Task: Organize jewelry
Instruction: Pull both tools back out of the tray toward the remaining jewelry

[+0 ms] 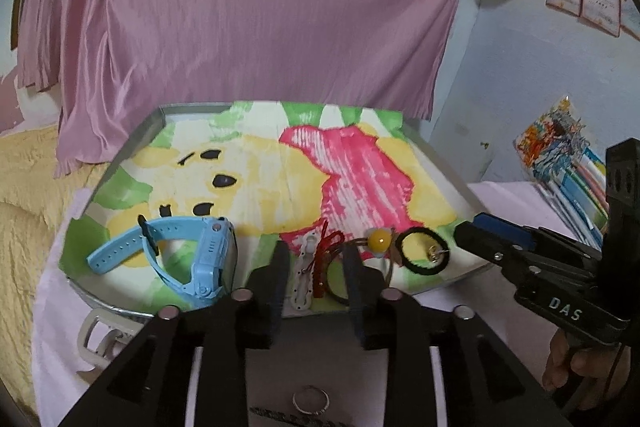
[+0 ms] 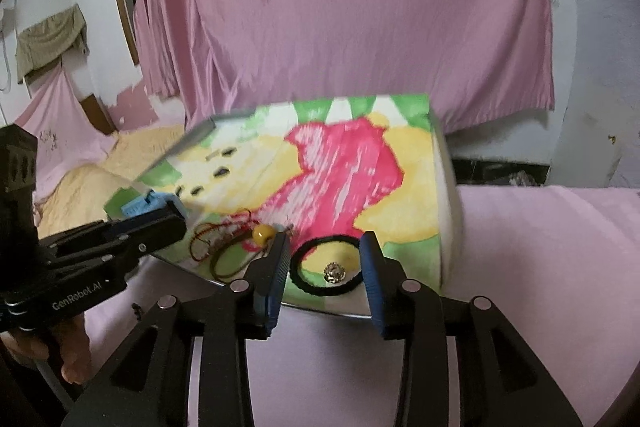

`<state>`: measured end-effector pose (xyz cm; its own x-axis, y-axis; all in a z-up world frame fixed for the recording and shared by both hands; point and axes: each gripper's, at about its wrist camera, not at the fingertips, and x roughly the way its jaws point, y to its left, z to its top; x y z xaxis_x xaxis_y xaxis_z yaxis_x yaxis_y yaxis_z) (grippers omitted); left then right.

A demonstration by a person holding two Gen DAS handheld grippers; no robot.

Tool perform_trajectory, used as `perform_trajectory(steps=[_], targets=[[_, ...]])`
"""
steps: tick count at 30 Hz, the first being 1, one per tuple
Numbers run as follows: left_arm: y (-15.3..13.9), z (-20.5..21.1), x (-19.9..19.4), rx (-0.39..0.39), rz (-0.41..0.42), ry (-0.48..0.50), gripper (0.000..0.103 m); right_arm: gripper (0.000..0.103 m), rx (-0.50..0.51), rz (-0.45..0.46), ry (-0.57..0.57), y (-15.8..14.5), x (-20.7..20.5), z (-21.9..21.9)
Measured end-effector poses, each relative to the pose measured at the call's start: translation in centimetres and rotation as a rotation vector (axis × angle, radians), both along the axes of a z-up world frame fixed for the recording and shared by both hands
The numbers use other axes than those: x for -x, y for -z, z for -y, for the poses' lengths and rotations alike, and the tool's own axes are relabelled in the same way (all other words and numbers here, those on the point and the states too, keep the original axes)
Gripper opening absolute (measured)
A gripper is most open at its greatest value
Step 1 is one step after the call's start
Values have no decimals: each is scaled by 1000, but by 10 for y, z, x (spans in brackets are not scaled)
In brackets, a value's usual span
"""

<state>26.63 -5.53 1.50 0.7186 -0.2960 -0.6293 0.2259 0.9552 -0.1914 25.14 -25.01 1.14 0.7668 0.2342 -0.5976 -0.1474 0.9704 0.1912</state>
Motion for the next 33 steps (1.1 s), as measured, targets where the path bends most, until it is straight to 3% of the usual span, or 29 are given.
perform_trajectory(steps=[1,5,6,7,9,10,14,16,22,26,33], targets=[[-3,-1,4,4,13,-2,32,45,1,18,7,-3,4,1],[-12,-5,21,13,55,-16,37,49,-12,108,42,-16,30,5],[-15,-8,28,16,67,-22,43,56,-13,128,47,-19,38,5],[-17,-10,34,21,77,-27,56,64,-14,144,51,-21,45,6],[-22,-18,48,48,109,-42,78,70,-16,179,57,-25,59,5],[-24,-22,55,65,130,-51,81,71,-17,200,56,-28,68,3],[-29,-36,82,78,179,-77,85,80,-9,271,63,-34,98,-2],[-29,-43,96,72,205,-92,90,89,-15,307,65,-35,113,-5],[-28,-62,132,48,295,-138,102,96,-6,377,45,-34,145,-18],[-26,-77,150,38,327,-162,102,101,-1,380,12,-27,159,-30],[-12,-95,161,-46,287,-158,102,101,14,314,-6,-11,168,-44]])
